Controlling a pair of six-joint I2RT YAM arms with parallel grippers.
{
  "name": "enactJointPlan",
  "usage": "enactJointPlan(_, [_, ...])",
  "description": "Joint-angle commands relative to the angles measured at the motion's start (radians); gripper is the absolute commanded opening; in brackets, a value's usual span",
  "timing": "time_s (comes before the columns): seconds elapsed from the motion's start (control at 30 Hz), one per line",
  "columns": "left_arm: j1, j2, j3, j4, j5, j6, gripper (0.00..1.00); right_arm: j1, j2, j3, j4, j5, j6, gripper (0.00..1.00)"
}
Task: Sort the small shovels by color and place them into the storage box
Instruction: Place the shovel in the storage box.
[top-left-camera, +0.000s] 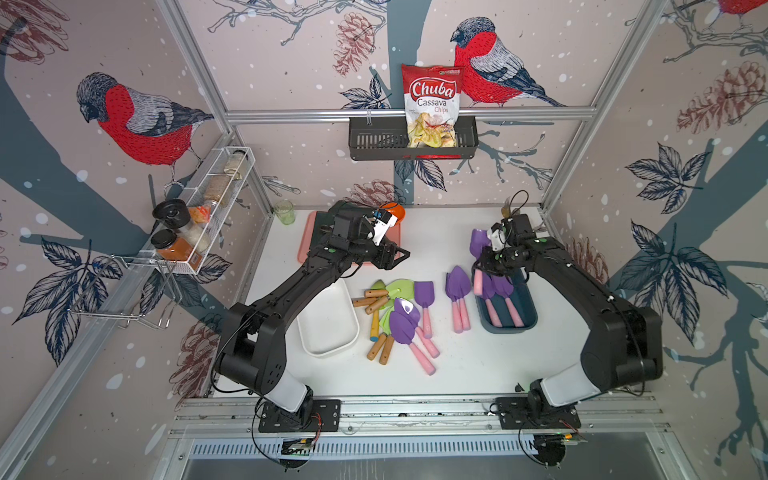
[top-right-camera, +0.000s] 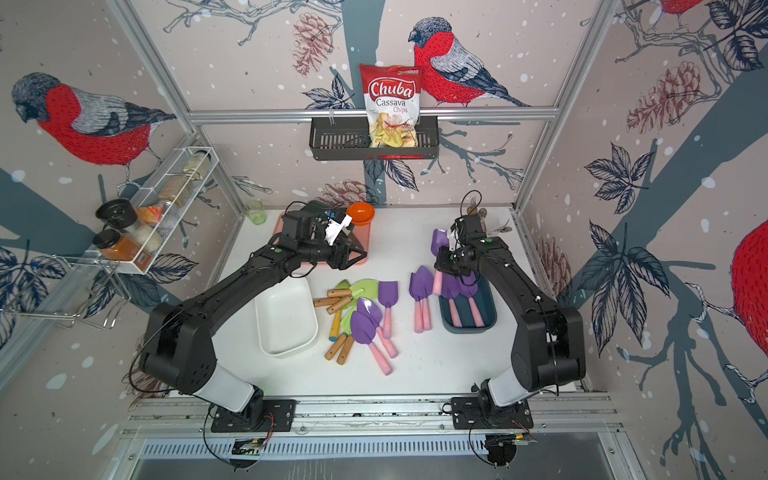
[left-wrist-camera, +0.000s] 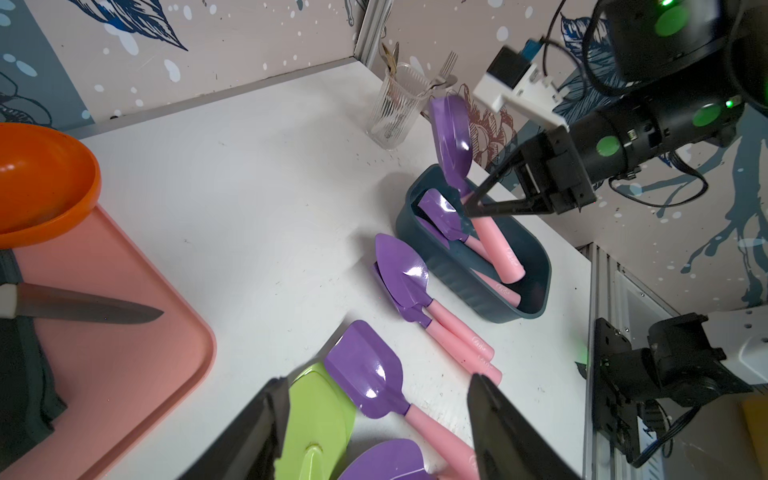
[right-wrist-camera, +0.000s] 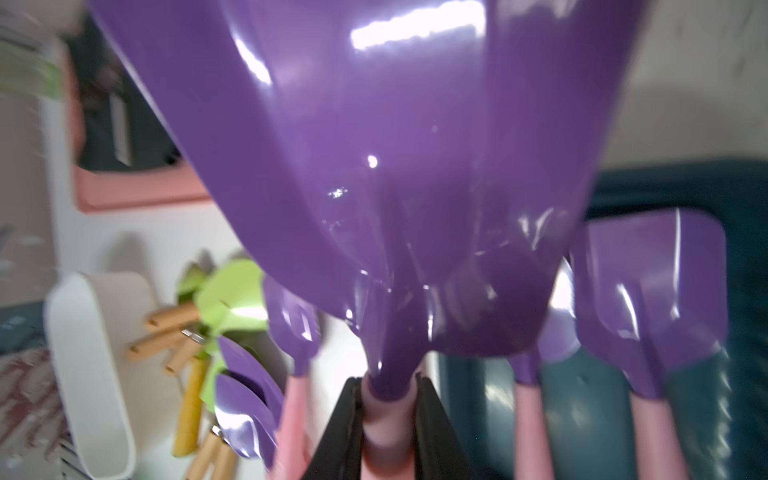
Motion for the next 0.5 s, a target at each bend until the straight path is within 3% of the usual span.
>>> enactJointPlan(0.0, [0.000, -0.010, -0.007, -0.015, -0.013, 0.039, 0.72, -0.033, 0.028, -0.013, -0.187, 0.069, -0.094, 0.10])
enactJointPlan(0.47, [0.000, -0.009, -0.016, -0.016, -0.016, 0.047, 0.72, -0.110, 0.137, 0.012, -0.178, 0.210, -0.164, 0.14])
